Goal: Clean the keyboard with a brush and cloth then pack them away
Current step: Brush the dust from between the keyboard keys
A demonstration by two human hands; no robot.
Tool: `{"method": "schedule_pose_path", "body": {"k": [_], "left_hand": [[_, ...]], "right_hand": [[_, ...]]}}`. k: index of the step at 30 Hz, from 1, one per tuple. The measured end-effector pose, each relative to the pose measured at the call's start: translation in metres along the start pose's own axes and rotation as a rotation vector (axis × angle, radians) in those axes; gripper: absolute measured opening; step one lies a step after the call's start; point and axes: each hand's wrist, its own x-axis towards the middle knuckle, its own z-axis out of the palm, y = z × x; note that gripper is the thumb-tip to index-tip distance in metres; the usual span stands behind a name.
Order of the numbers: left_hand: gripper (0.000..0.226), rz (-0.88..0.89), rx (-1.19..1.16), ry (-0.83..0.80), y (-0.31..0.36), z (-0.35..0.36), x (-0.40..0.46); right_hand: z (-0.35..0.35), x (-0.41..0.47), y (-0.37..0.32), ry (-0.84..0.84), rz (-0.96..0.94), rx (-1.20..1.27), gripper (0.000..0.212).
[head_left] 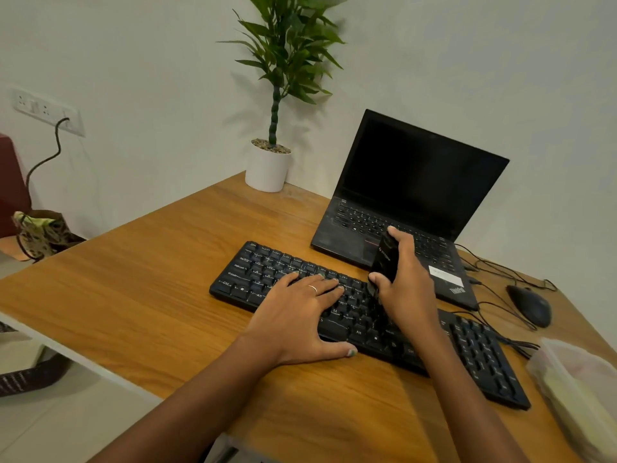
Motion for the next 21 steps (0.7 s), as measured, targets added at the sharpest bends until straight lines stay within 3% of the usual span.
{"method": "schedule_pose_path", "body": {"k": [3,8,15,21], "left_hand": [[0.096,0.002,0.005,-0.007,-0.001,0.001,0.000],[0.096,0.002,0.001,-0.007,-0.001,0.001,0.000],[0.096,0.005,0.018,-0.013,0.000,0.000,0.000],[0.096,0.006,0.015,-0.015,0.000,0.000,0.000]], "right_hand": [[-0.003,0.002,0.002,-0.023,0.007,0.034,0.077],[-0.024,-0.017,0.004,-0.202,-0.057,0.005,0.077],[0.000,0.015,0.009,-0.101,-0.085,0.054,0.078],[0.000,0.026,0.023,-0.171,-0.142,0.170,0.077]]}}
